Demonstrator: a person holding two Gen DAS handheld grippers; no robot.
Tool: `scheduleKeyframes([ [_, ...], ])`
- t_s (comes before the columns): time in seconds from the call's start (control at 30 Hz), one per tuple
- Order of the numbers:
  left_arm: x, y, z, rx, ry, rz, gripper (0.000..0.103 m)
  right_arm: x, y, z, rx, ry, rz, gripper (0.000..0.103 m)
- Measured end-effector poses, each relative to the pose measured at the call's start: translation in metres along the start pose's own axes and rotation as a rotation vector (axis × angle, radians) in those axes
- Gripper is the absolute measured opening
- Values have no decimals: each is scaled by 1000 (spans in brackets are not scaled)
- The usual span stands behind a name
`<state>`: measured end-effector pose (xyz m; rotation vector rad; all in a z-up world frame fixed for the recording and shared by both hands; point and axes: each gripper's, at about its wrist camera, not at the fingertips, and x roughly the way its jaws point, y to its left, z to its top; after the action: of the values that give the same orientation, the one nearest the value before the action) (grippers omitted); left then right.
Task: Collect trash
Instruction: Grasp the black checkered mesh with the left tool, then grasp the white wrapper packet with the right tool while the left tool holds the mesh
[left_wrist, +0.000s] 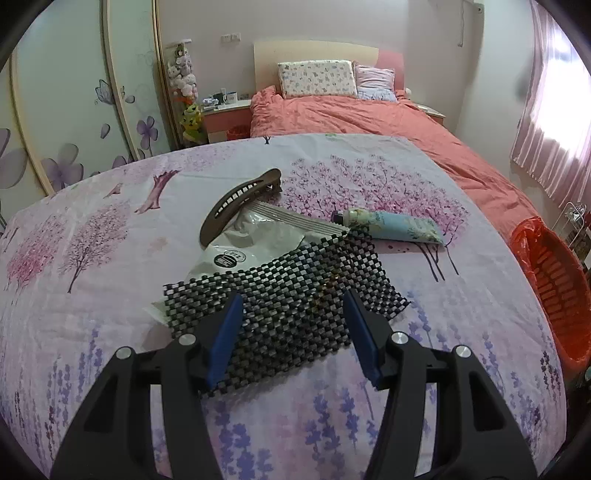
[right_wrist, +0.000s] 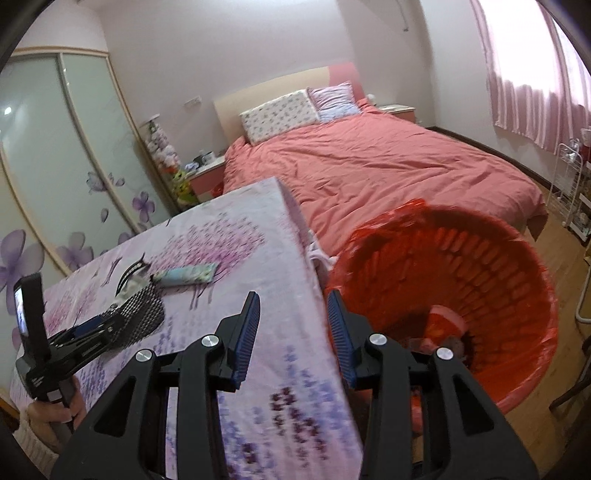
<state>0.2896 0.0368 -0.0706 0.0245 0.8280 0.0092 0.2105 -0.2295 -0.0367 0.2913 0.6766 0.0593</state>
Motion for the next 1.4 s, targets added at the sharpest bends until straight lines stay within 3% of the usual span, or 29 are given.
scheduleKeyframes([
  [0.17, 14, -10, 1, 51, 20, 47, 55, 4, 12, -1, -14, 17, 13, 39],
  [0.23, 18, -12, 0, 58, 26, 63, 46, 5, 17, -2, -20, 21, 15, 39],
  [0.3, 18, -12, -1, 55, 26, 64, 29, 6, 22, -4, -27, 24, 17, 39],
  [0.37, 14, -8, -1, 42, 18, 31, 18, 8, 27, -5, -34, 30, 18, 39],
  [0.47, 6, -2, -3, 45, 0, 17, 9, 9, 34, -6, -42, 37, 19, 39],
  [0.83, -39, 43, 3, -35, -90, -22, 7, 16, 68, -11, -79, 56, 51, 39],
  [1.17, -85, 122, 11, -159, -178, -5, 7, 29, 134, -22, -162, 88, 121, 39],
  [1.3, -99, 158, 10, -231, -183, -37, 7, 31, 158, -27, -200, 98, 145, 39],
  [1.4, -107, 170, 13, -228, -196, 5, 7, 33, 172, -31, -215, 105, 159, 39],
])
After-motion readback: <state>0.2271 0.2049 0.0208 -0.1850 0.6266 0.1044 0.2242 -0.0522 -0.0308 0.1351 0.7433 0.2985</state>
